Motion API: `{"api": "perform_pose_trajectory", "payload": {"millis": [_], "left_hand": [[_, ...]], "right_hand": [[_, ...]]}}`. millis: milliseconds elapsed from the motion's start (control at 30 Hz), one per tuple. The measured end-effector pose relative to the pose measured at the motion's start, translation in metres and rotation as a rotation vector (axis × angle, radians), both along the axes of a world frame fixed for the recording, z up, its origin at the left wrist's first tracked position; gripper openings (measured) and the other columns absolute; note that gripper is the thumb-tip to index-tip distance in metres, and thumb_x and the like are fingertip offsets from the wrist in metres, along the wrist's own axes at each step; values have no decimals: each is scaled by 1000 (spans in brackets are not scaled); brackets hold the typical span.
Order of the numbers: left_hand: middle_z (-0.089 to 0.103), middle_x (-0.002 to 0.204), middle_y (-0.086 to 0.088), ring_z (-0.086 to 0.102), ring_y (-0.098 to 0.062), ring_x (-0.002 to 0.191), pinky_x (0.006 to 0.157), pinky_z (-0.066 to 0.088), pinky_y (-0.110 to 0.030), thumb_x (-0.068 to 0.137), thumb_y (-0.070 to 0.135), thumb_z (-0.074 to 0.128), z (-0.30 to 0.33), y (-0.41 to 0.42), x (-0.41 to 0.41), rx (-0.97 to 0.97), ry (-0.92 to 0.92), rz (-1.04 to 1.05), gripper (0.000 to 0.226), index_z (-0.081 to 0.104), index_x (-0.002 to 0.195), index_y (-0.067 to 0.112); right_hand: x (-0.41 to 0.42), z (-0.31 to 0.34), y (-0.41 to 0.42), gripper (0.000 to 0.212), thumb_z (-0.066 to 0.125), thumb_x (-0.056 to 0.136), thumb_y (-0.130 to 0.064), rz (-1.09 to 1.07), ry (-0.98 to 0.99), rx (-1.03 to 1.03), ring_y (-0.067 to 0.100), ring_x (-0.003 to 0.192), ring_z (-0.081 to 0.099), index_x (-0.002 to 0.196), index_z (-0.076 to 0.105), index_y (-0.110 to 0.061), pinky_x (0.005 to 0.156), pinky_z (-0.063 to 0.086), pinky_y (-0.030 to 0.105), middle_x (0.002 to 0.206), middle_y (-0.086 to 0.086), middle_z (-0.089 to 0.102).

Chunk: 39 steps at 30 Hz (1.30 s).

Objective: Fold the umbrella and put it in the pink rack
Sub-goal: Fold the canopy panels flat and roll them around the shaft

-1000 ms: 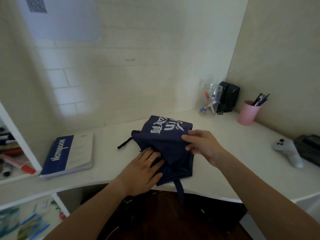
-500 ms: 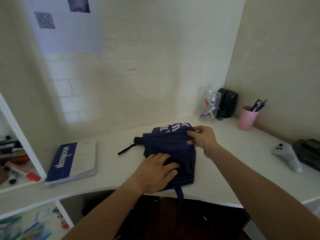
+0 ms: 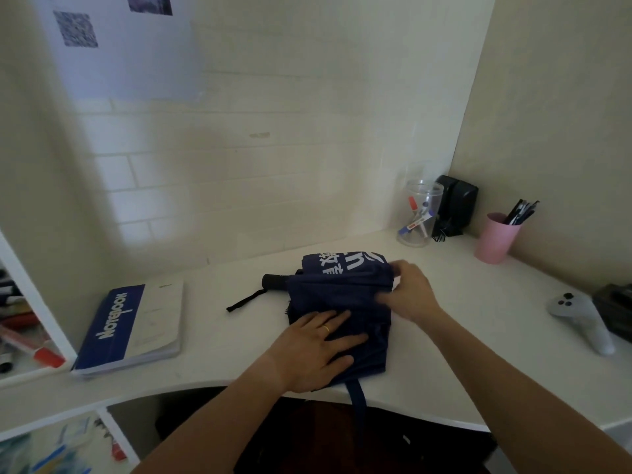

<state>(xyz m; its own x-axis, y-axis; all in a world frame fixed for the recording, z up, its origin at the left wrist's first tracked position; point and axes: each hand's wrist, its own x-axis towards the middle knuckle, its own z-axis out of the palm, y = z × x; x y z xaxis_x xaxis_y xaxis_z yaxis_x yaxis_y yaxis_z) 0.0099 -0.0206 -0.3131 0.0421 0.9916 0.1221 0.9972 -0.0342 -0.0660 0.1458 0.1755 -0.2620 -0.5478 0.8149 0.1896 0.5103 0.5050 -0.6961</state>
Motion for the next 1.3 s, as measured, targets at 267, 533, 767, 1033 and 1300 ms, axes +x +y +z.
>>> {"api": "perform_pose_trajectory", "payload": {"millis": [267, 533, 767, 1033, 1300], "left_hand": [[13, 169, -1, 10, -21, 154, 125, 14, -43, 103, 60, 21, -2, -1, -6, 32, -34, -21, 51, 28, 152, 48], [19, 165, 18, 19, 3, 148, 124, 12, -25, 107, 51, 23, -2, -21, -15, -5, -479, 11, 45, 35, 151, 47], [33, 160, 12, 25, 1, 146, 118, 13, -10, 102, 46, 50, -5, -32, -29, 46, -411, 30, 53, 41, 151, 31], [10, 168, 9, 0, -6, 154, 123, -2, -21, 106, 45, 37, 7, -34, -43, -61, -168, -127, 52, 24, 156, 41], [43, 155, 4, 36, -10, 142, 119, 22, -24, 103, 40, 47, 11, -28, -17, 155, -298, 20, 33, 58, 132, 33]], "right_hand": [[14, -7, -36, 55, 88, 64, -25, 66, 88, 196, 18, 87, 55, 100, 47, -22, 77, 53, 38, 107, 1, 50], [40, -44, -28, 24, 64, 92, -36, 511, -180, 428, 10, 104, 56, 113, 70, -26, 94, 46, 26, 115, -10, 65], [49, -37, -31, 24, 62, 87, -51, 557, -133, 506, 7, 97, 57, 88, 73, -30, 86, 50, 27, 105, -14, 66], [51, -53, -31, 44, 54, 97, -50, 644, -260, 538, 6, 138, 43, 136, 59, -31, 116, 32, 21, 149, -11, 51], [57, -48, -37, 59, 63, 86, -61, 625, -269, 269, -4, 141, 32, 138, 43, -41, 116, 24, 18, 154, -18, 41]]}}
